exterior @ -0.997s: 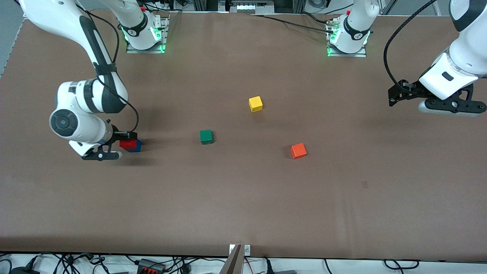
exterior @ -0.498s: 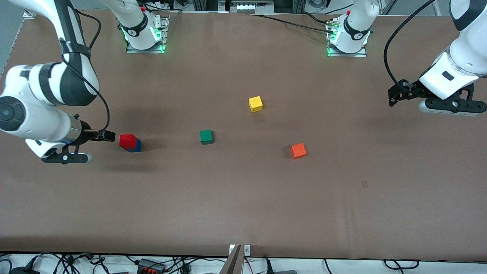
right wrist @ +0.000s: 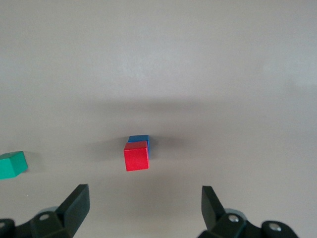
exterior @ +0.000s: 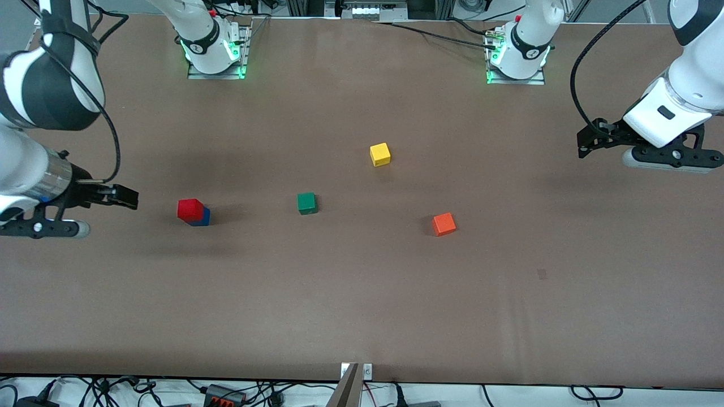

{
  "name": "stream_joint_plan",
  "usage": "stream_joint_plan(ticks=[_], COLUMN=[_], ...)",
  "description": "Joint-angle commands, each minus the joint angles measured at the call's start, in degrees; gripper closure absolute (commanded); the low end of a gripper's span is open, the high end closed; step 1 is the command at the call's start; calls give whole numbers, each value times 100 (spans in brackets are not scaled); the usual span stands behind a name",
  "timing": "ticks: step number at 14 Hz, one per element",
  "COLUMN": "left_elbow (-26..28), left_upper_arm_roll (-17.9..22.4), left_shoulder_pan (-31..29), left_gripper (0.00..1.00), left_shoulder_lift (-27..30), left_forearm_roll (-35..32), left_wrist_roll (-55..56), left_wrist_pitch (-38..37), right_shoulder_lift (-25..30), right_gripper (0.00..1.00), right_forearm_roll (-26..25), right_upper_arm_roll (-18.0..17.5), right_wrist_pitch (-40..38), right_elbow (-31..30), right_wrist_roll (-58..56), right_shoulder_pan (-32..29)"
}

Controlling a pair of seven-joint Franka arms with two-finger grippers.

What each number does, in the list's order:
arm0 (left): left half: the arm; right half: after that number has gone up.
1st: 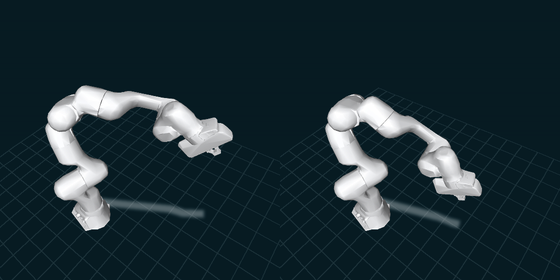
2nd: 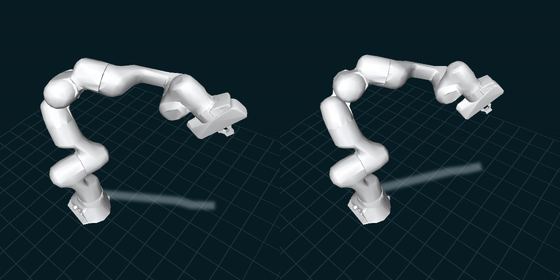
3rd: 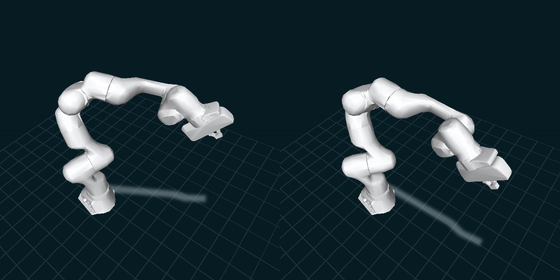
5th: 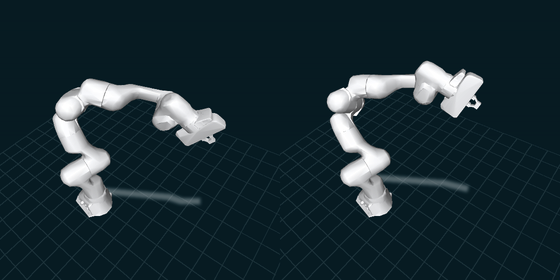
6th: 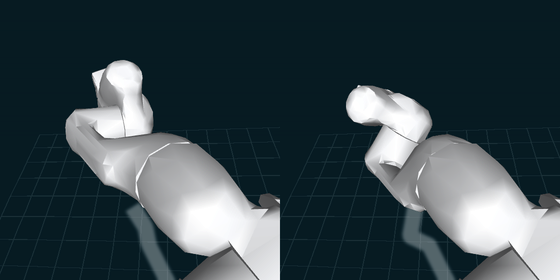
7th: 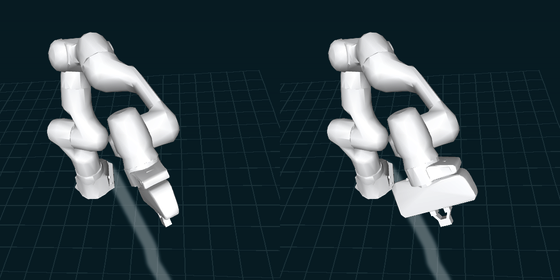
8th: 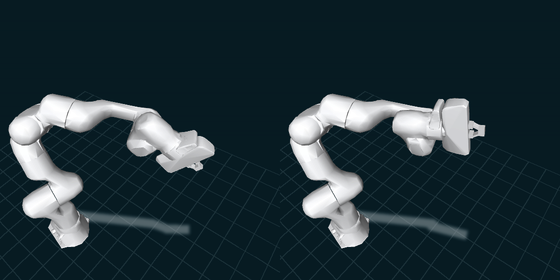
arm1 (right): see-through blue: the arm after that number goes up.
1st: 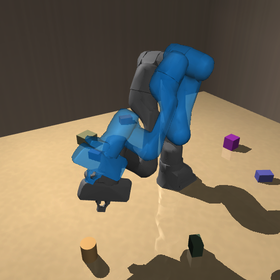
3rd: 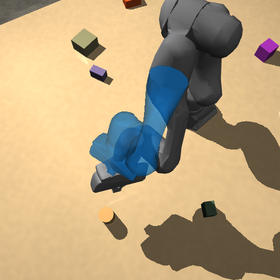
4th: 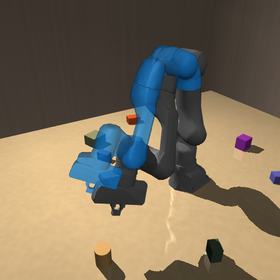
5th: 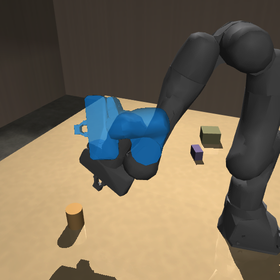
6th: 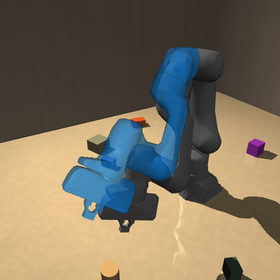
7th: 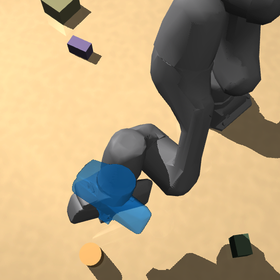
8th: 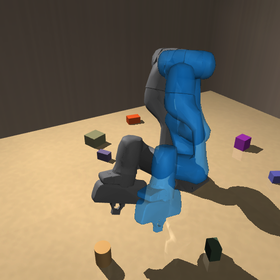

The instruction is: Pass red block to right arm, stack on blue

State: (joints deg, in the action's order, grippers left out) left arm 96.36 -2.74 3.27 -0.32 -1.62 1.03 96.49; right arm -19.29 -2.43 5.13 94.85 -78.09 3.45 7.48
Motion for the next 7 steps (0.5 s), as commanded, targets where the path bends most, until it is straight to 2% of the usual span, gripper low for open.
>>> stream_joint_plan(ticks=[1,7], left_elbow=[-162,-162], left_upper_arm_roll=[2,2], left_shoulder_pan=[6,15], left_gripper=[0,0], left_shoulder_lift=[-65,-65], left_forearm_roll=[74,74], left_wrist_roll=[55,55], left_wrist_pitch=[-122,-122], right_shoulder_lift=[48,548], right_gripper=[0,0], right_forearm_roll=[-21,410], right_upper_arm_roll=[41,-91], right_wrist_pitch=[-536,-635], right_elbow=[443,374], right_wrist_roll=[-169,-853], right_shoulder_pan=[-202,-1011])
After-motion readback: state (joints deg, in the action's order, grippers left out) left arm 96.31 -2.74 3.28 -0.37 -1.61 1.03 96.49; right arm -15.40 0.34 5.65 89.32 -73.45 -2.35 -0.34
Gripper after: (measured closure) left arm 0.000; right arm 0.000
